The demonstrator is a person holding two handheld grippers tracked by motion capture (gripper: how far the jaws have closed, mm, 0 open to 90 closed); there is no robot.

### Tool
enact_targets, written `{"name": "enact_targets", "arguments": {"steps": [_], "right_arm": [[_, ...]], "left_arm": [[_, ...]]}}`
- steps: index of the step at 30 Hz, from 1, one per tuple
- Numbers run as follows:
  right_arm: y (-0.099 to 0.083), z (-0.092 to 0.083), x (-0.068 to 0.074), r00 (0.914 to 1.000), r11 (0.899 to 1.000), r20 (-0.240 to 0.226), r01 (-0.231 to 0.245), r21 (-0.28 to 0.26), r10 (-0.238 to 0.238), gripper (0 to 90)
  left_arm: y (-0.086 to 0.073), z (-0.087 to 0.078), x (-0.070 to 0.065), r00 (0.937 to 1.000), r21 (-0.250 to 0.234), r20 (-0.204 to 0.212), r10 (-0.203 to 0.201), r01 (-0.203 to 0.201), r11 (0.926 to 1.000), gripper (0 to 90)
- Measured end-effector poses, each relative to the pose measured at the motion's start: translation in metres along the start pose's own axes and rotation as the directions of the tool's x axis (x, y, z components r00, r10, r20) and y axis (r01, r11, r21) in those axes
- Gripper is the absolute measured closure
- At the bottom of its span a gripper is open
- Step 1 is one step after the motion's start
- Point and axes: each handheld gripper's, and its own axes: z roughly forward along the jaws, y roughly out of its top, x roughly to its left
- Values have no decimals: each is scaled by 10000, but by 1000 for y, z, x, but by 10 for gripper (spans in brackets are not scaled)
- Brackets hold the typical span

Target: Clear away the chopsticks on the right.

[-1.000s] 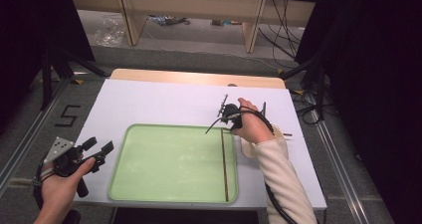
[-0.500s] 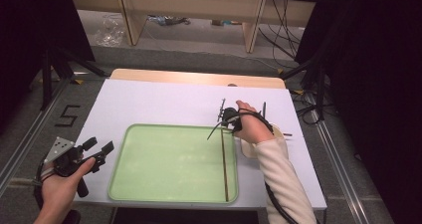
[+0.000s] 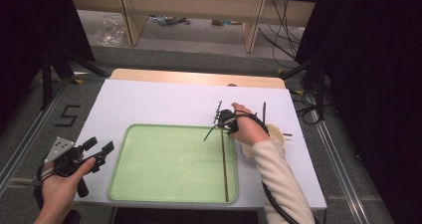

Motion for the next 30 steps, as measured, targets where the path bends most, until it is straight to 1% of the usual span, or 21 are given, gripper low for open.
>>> {"name": "enact_targets", "arguments": {"steps": [3,4,6,9,10,13,16,17,19,20,22,23,24,26,27,28,29,30], "right_arm": [[1,1,0,10000,10000,40,-54,-21,54,685],[1,1,0,10000,10000,62,-44,-36,45,690],[1,2,-1,10000,10000,-19,-85,-9,85,700],[1,3,-1,9999,10000,97,-61,-27,62,718],[2,3,-1,10000,10000,37,-79,-29,79,724],[3,4,0,9999,10000,116,-43,-28,43,731],[4,6,0,9999,10000,100,-61,31,61,745],[4,6,0,10000,9999,12,-92,47,91,750],[4,7,0,10000,10000,55,-70,27,69,769],[5,7,1,9999,10000,147,-33,-11,33,788],[5,6,1,9999,10000,143,-41,-13,41,805],[5,6,0,9996,9999,282,88,54,-89,817],[6,6,1,9997,10000,247,-14,11,13,827],[6,6,2,9998,10000,216,41,-3,-41,832],[6,6,2,9997,10000,221,75,21,-76,834],[6,6,2,9998,10000,199,75,9,-75,834],[6,5,2,9996,10000,256,97,23,-98,836],[6,5,3,9993,9998,326,197,33,-198,839]], "left_arm": [[0,0,0,10000,-5,2,-3,3,10000,310],[0,0,0,10000,-8,-6,51,-51,10000,310],[0,0,1,10000,-12,-6,72,-72,10000,311],[0,0,0,10000,-14,-6,77,-77,10000,311],[0,0,1,10000,-11,-4,80,-80,10000,311],[0,0,1,10000,-15,-6,76,-76,10000,311],[0,0,0,10000,-18,-5,81,-81,10000,311],[0,0,0,10000,-14,-4,86,-86,10000,311],[0,0,1,10000,-13,-8,88,-88,10000,311],[0,0,0,10000,-10,-3,8,-8,10000,311],[0,0,0,10000,-20,-5,91,-91,10000,311],[0,0,0,10000,-16,-4,67,-67,10000,312],[0,0,0,10000,-20,-2,82,-82,10000,312],[0,0,0,10000,-9,-4,12,-12,10000,312],[0,0,1,10000,-22,-10,98,-98,9999,312],[0,0,0,10000,-16,-8,77,-77,10000,311],[0,0,1,9999,-19,-5,100,-100,9999,312],[0,0,0,10000,-13,0,8,-8,10000,312]]}}
